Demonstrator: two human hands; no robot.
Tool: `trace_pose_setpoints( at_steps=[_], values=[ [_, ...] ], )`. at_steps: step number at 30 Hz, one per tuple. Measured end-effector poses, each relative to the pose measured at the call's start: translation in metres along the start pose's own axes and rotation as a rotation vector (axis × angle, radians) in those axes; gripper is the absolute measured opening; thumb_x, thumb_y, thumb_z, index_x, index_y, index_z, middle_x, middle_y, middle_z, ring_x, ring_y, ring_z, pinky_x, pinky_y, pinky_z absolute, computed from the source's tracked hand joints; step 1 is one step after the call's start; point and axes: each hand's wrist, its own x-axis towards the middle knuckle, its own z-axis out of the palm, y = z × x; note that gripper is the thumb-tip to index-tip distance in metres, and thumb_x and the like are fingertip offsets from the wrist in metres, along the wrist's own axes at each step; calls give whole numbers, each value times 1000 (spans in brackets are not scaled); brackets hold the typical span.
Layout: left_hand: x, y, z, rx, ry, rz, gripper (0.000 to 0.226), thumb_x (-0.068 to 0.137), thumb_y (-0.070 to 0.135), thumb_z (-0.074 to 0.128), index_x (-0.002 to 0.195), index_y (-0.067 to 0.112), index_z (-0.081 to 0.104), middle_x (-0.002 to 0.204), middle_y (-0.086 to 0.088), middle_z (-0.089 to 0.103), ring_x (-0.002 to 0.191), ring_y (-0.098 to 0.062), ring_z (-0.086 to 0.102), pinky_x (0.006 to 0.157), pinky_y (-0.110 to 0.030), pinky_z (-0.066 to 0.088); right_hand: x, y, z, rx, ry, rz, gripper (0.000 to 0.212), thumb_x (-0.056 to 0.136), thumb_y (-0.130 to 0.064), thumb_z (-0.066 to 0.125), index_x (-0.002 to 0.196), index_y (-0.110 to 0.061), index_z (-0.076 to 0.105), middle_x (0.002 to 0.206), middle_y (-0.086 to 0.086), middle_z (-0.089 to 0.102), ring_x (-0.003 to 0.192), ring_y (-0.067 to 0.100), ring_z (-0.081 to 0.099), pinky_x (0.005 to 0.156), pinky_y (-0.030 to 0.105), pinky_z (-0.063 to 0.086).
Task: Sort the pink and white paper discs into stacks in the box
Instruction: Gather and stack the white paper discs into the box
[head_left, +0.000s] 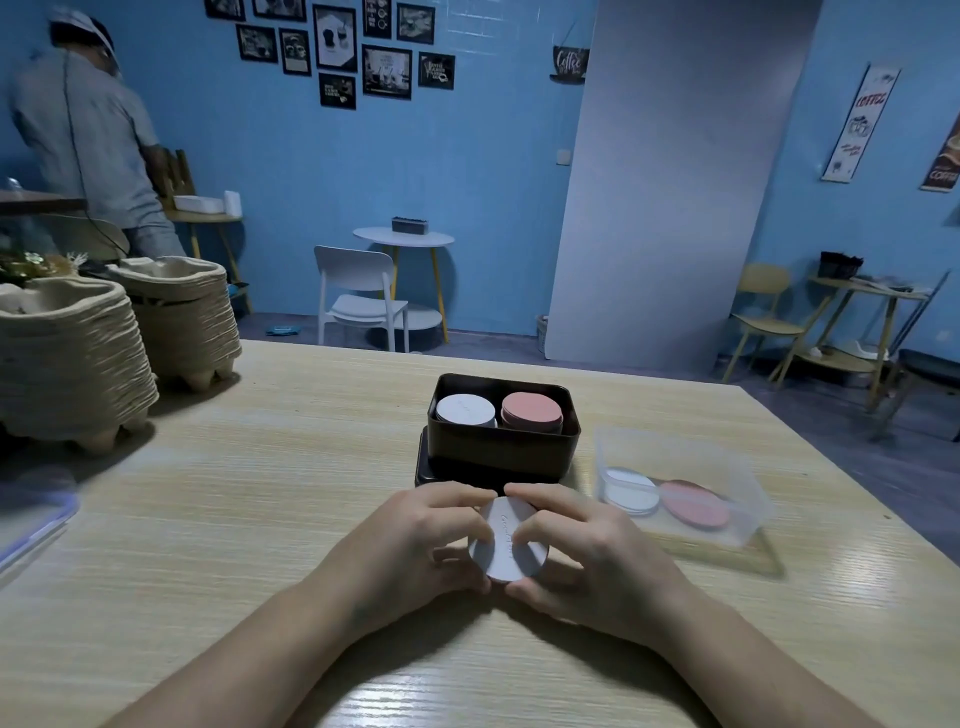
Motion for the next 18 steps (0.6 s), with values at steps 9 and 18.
trace_pose_setpoints(
  at_steps=[9, 18],
  values=[
    [-2, 4, 0, 54, -48, -17, 25, 78, 47, 82, 94, 33, 68, 124, 15, 63, 103, -4, 62, 77, -25, 58, 1, 0, 4, -94, -64, 10, 31, 87, -53, 74, 97, -25, 66, 138, -7, 59, 111, 11, 64, 78, 29, 58],
    [-5, 1, -3, 65, -60, -36, 32, 85, 56, 73, 106, 34, 64, 135, 17, 59, 114, -4, 61, 85, -26, 58, 4, -1, -1, -124, -53, 17, 30, 88, -51, 73, 99, -25, 64, 135, -6, 59, 121, 11, 56, 90, 27, 54]
  ],
)
